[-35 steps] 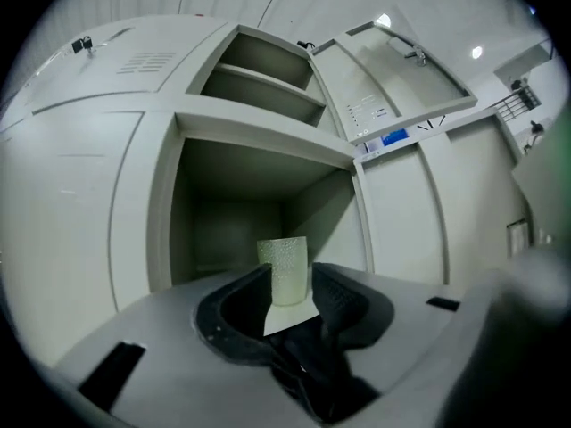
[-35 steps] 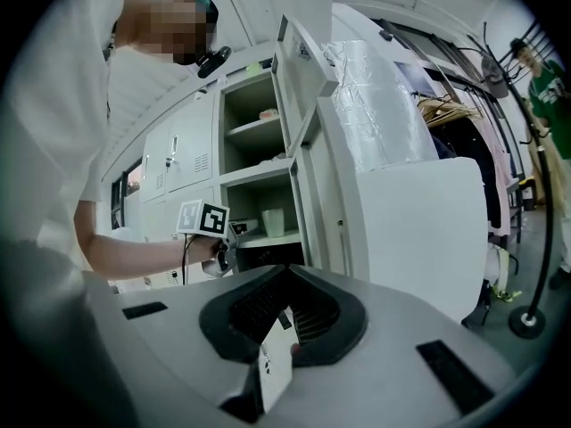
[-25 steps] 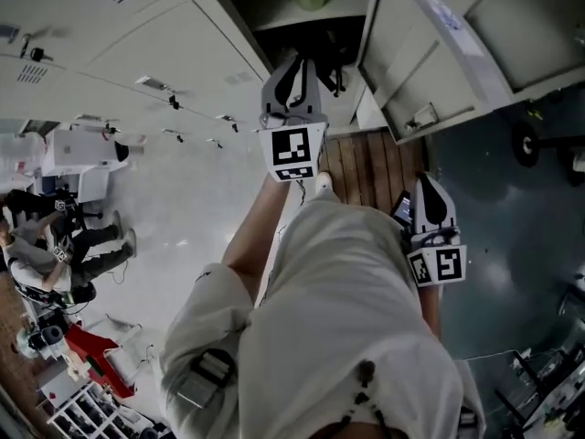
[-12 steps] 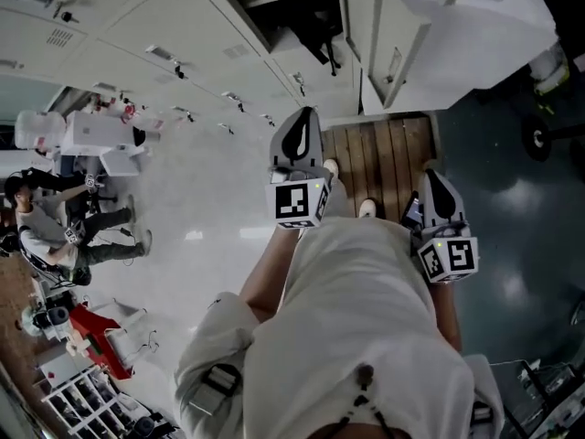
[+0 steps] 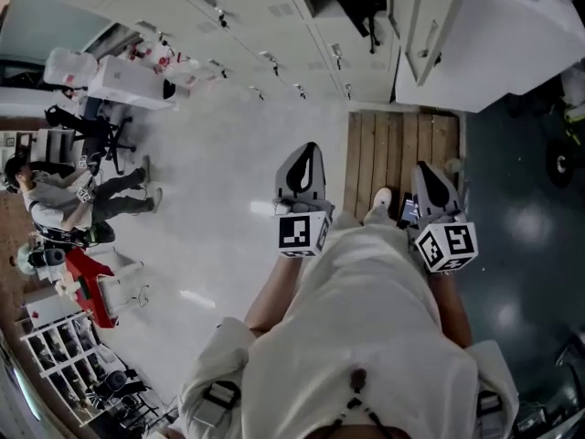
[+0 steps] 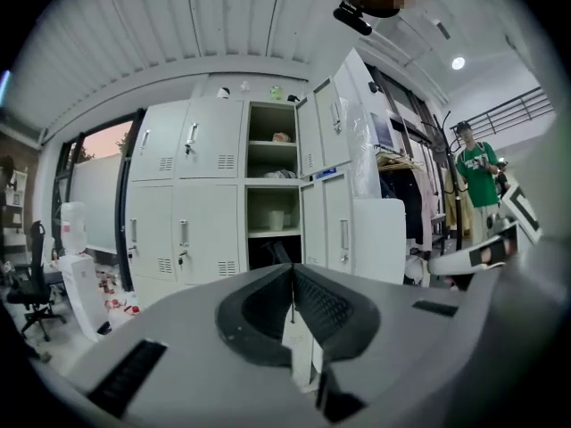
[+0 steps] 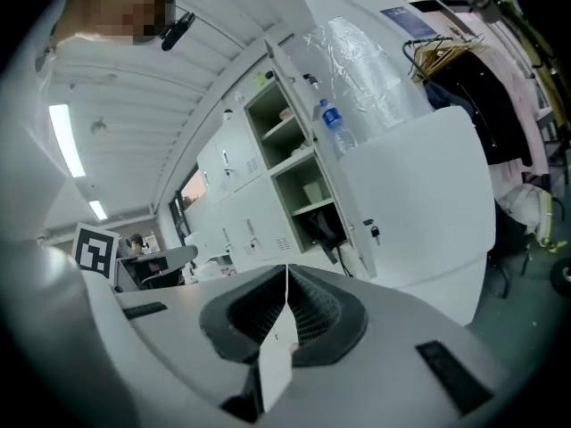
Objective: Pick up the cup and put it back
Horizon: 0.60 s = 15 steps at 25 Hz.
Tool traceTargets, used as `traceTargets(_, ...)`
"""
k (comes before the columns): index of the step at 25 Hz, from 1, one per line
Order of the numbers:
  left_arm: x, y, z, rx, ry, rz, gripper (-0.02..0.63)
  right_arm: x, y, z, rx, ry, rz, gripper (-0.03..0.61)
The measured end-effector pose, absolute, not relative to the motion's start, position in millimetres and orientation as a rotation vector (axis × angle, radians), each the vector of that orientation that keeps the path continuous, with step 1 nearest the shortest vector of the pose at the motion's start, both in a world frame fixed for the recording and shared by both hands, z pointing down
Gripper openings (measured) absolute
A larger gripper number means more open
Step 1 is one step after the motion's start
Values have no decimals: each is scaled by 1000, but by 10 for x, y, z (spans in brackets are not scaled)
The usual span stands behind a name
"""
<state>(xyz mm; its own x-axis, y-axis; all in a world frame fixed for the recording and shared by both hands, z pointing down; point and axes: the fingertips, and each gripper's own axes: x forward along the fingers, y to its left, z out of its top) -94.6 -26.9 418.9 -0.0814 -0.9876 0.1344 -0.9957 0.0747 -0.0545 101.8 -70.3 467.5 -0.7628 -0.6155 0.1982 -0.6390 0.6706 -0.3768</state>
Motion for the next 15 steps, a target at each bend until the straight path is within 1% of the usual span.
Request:
traceTargets(3, -978, 24, 4157, 2070, -2278, 186, 11, 900, -481, 4606, 1006, -2860, 599, 26)
traceTargets(8, -841, 501, 4008, 2132, -2278, 116, 11, 811, -19, 4558, 943, -2910, 526, 26)
traceTargets(15, -624, 1818, 4129, 2172, -2204, 74, 11, 898, 1267, 4524, 946, -2926, 502, 26)
